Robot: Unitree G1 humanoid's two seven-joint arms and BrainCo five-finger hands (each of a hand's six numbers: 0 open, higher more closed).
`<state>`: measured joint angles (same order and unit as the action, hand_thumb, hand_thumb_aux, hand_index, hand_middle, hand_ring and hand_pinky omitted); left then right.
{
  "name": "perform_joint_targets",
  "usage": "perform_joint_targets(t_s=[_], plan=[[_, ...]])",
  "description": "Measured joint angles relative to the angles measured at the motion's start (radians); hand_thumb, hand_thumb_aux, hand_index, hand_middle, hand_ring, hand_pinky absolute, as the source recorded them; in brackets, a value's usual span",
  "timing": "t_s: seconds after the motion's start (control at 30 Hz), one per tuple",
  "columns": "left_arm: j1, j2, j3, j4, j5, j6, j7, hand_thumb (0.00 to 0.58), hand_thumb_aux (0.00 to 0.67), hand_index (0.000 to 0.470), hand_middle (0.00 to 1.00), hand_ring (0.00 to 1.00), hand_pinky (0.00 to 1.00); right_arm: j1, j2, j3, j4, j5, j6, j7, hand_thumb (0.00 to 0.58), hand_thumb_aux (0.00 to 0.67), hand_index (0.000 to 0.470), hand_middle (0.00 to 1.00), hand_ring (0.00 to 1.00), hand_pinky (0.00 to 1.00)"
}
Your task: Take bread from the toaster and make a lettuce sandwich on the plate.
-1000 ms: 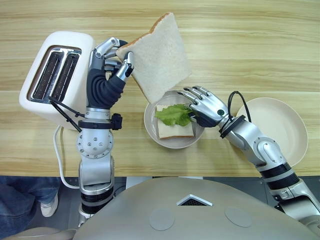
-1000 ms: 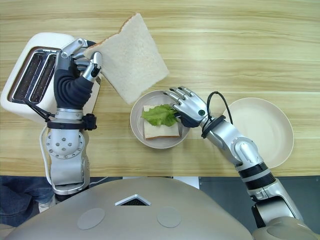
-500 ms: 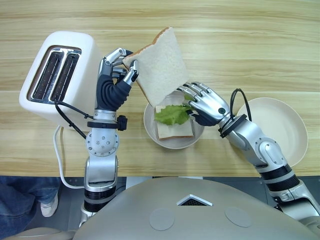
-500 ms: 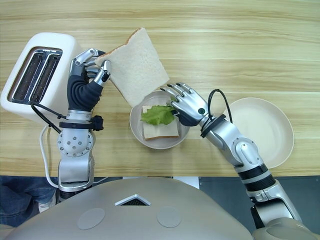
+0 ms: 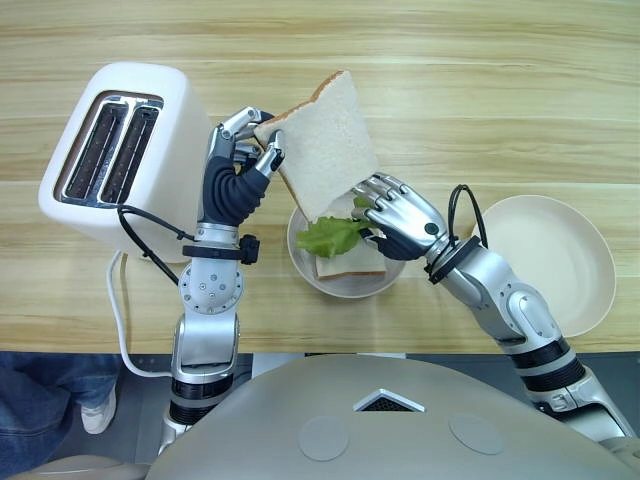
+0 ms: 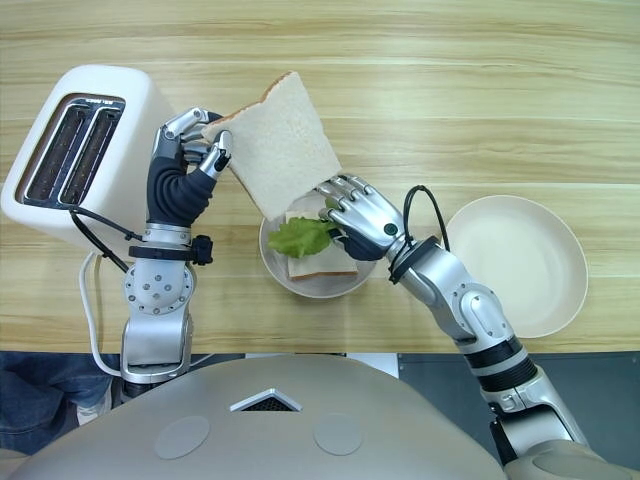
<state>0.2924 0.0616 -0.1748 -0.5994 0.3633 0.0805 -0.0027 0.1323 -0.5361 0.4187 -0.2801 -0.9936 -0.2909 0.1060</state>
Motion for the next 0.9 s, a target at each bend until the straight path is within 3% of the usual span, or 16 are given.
perform_joint_targets(t_s=[0.17,0.2,0.23,0.27,0.9], plan=[[0.000,0.000,-0.001,0.006,0.000,0.000,0.000,0.580,0.670,0.470,1.00,1.00,1.00,0.028,-0.030,-0.006,-0.039,0.000,-0.004,0.035,0.580,0.670,0.470,0.00,0.00,0.00],[0.000,0.000,-0.001,0.007,-0.001,0.000,0.000,0.580,0.670,0.470,1.00,1.00,1.00,0.028,-0.034,-0.007,-0.042,0.000,-0.005,0.037,0.528,0.470,0.330,0.00,0.00,0.00],[0.000,0.000,0.000,0.008,-0.001,0.000,0.000,0.580,0.670,0.470,1.00,1.00,1.00,0.028,-0.036,-0.010,-0.043,0.000,-0.005,0.042,0.346,0.244,0.171,0.00,0.00,0.00],[0.000,0.000,0.000,0.009,-0.001,0.000,-0.001,0.580,0.670,0.470,1.00,1.00,1.00,0.028,-0.036,-0.012,-0.043,0.000,-0.005,0.044,0.000,0.000,0.000,0.00,0.00,0.00],[-0.012,0.012,0.001,0.051,0.000,0.004,-0.010,0.580,0.670,0.470,1.00,1.00,1.00,0.010,-0.044,-0.104,-0.076,0.013,0.018,0.061,0.000,0.000,0.000,0.00,0.00,0.00]])
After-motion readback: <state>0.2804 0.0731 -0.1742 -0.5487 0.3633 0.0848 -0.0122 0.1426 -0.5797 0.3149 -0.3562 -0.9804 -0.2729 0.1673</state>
